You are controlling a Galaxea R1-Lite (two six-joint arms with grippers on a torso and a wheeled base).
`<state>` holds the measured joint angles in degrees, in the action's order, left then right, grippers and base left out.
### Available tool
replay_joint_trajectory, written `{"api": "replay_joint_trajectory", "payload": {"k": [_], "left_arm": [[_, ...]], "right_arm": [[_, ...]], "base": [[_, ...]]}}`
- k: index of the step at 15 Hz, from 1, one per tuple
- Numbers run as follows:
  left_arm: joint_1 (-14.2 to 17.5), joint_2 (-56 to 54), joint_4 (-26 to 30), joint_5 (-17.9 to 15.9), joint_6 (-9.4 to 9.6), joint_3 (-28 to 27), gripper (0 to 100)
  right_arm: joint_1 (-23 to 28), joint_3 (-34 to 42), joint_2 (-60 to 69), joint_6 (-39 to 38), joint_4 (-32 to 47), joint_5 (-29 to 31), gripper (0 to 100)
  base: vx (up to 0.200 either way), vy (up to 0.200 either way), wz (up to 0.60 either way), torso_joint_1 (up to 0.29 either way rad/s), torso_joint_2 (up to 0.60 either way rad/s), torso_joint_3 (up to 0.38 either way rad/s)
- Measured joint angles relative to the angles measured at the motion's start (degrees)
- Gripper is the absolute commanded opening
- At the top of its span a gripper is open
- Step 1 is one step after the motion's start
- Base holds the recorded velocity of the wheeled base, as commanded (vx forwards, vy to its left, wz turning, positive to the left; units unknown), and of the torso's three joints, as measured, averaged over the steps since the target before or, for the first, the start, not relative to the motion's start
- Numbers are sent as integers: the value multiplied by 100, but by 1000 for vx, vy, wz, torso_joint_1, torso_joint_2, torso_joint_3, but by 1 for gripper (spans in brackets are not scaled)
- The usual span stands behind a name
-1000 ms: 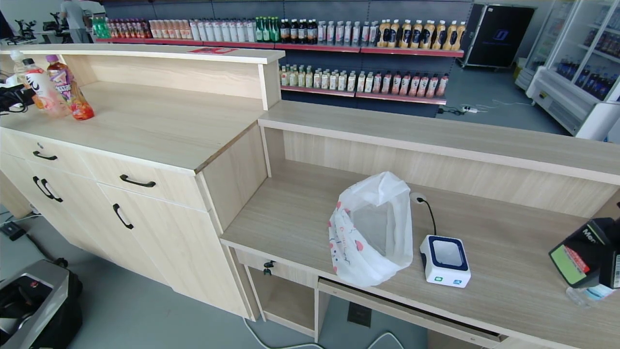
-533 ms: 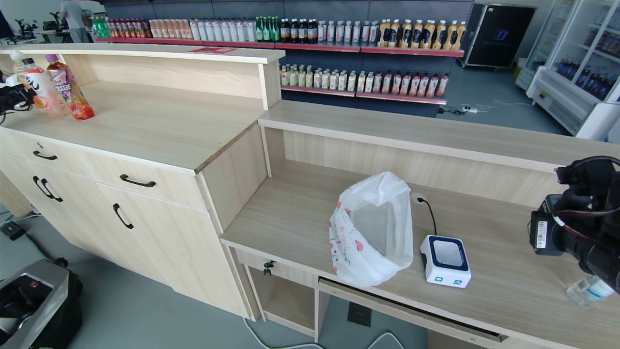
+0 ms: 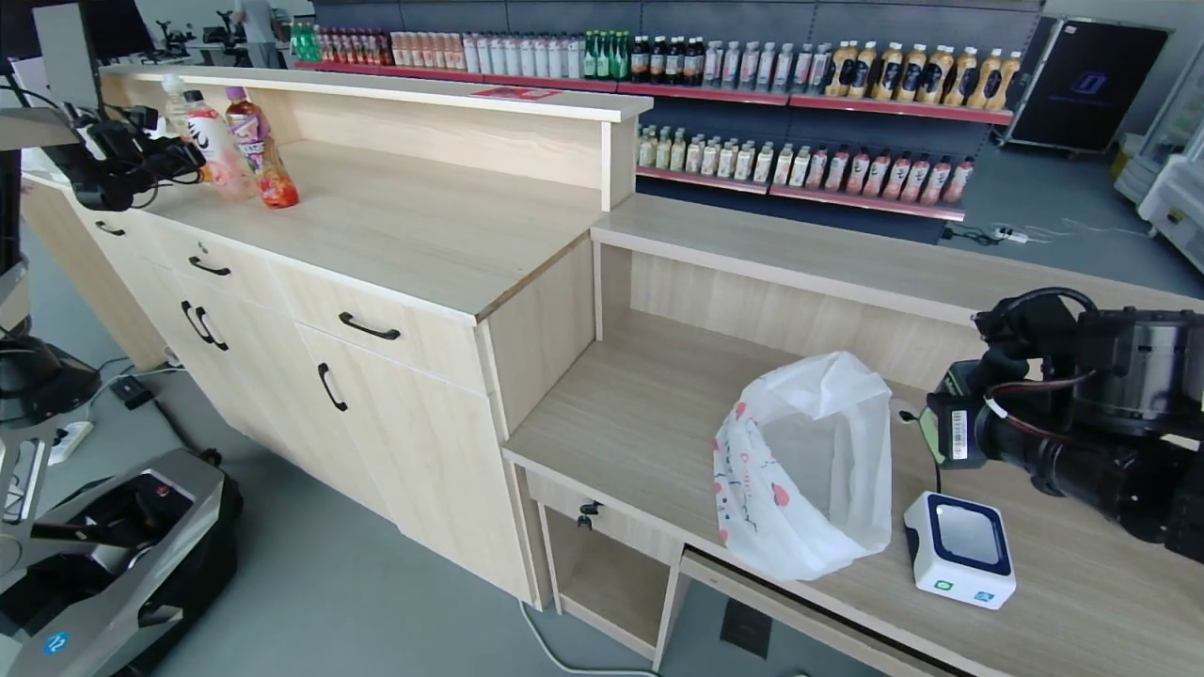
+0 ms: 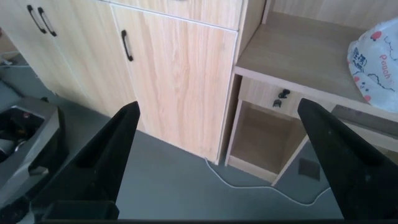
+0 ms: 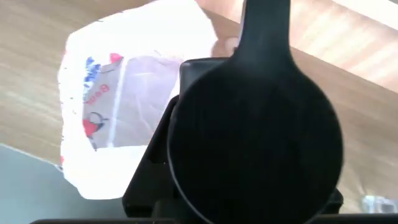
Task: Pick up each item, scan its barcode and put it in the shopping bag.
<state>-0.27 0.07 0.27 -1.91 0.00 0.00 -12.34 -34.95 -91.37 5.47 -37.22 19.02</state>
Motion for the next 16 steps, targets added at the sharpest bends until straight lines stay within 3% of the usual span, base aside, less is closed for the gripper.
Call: {"api": "replay_joint_trajectory", "payload": {"k": [2,9,16], "left_arm": [[2,0,0,-2,0,0,100],[0,0,0,-2,2,0,100],[0,0,0,0,0,0,100]], "right_arm": [[416,-193,-330,139,-15,-734,0],[1487,-243,-1263,585,79,-1262,0],[1663,-347,-2010,634,-316,-2247,0]], "base": [[0,0,0,0,0,0],[0,0,0,0,0,0],[0,0,0,0,0,0]]}}
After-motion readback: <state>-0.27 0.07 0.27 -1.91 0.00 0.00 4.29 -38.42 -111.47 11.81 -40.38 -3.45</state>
